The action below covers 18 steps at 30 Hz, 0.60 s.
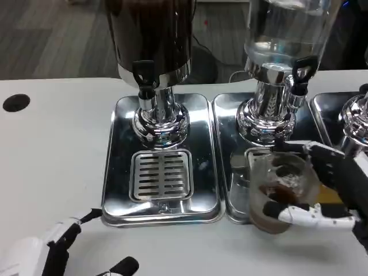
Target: Grasp the cup under the faucet to collect the drink, then remove the cup.
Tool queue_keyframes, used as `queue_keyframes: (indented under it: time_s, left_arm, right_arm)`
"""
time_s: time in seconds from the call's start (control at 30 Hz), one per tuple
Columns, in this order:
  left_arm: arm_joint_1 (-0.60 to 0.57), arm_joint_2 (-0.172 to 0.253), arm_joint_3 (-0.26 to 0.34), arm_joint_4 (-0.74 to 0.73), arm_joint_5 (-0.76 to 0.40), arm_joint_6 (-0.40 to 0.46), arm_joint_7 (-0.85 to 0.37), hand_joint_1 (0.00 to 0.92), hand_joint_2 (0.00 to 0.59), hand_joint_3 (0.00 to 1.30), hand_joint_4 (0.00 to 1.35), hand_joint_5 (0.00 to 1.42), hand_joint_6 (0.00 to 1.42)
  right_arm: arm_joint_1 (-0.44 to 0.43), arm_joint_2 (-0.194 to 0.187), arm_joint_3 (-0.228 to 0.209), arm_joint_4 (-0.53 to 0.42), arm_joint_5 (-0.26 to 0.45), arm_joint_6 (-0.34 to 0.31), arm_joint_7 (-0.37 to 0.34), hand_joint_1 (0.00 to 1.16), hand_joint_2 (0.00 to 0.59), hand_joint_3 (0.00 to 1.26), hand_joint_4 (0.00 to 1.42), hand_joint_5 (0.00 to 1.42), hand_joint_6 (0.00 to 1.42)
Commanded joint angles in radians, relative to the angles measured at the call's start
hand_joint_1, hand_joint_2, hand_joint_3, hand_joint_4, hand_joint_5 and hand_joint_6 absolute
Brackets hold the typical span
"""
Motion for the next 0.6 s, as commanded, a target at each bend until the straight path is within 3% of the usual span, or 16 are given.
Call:
queue_keyframes:
  time_s: [0.03,0.6]
  left_arm:
    - [0.003,0.012,0.007,0.007,-0.015,0.01,-0.011,0.0,0.072,0.28,0.25,0.31,0.58]
    - [0.025,0.019,0.013,-0.005,-0.024,0.005,-0.013,0.0,0.072,0.28,0.25,0.31,0.58]
  right_arm:
    - [0.041,-0.009,-0.029,-0.023,0.039,-0.086,0.013,0.84,0.099,0.51,0.49,0.49,0.34]
    - [0.135,-0.003,-0.066,0.12,0.037,-0.321,0.014,0.84,0.099,0.51,0.5,0.49,0.34]
